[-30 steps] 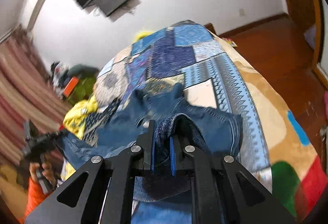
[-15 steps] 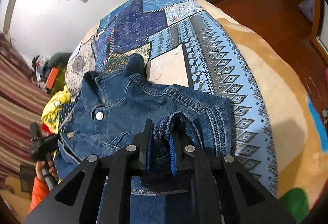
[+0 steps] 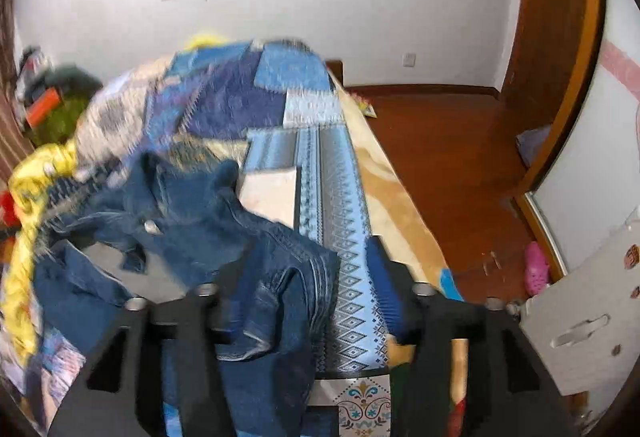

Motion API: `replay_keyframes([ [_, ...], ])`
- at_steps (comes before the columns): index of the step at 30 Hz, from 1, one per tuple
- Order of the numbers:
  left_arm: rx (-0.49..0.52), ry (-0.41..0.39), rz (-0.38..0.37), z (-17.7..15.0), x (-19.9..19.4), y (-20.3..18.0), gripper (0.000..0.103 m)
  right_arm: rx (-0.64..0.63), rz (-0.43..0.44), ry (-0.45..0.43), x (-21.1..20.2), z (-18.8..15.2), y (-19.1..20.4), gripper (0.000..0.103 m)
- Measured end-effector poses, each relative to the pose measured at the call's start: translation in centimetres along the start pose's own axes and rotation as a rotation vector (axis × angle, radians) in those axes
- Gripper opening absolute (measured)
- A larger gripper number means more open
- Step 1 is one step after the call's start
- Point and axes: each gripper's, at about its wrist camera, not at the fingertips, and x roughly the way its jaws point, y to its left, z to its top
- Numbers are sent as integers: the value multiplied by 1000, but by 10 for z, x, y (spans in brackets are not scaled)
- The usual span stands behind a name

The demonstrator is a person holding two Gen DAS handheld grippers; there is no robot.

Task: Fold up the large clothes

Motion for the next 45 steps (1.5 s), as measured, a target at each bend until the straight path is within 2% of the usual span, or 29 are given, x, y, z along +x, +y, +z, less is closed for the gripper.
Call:
replay_keyframes([
  [2, 30, 17, -13, -8, -2, -11, 72, 41, 61, -7, -13, 2, -8, 56],
  [5, 47, 34, -35, -18, 4, -25, 83, 20, 120, 7, -23, -6, 0, 58],
  [8, 65, 92, -56, -30, 21, -41, 83, -44, 176, 54, -19, -24, 21, 70],
  [13, 114, 171, -76, -44, 47, -65, 84, -145, 237, 153, 5, -64, 61, 72],
  [16, 200, 162, -14, -49, 62, -82, 88, -177, 236, 227, 29, -82, 76, 72],
  [19, 219, 169, 14, -52, 79, -85, 96, -162, 212, 292, 60, -87, 83, 74],
  [21, 212, 152, 25, -51, 90, -83, 102, -142, 214, 289, 72, -83, 85, 77],
  [25, 205, 148, 50, -36, 109, -75, 103, -124, 228, 323, 98, -66, 87, 81],
  [28, 179, 137, 75, -6, 117, -63, 103, -202, 173, 332, 114, -50, 98, 80],
  [30, 152, 125, 39, 15, 117, -56, 103, -216, 136, 318, 124, -36, 97, 80],
  [33, 169, 122, 25, 38, 121, -56, 103, -146, 99, 285, 141, -11, 82, 80],
  [35, 204, 107, 37, 46, 120, -61, 103, -56, 70, 269, 152, 4, 67, 80],
  [37, 208, 76, 30, 54, 112, -65, 103, 16, 46, 247, 154, 10, 54, 80],
  [41, 130, -3, -43, 72, 84, -47, 103, 88, 52, 195, 138, 12, 41, 80],
  [45, 82, -7, 22, 74, 71, -10, 103, 88, 113, 173, 117, 12, 39, 80],
])
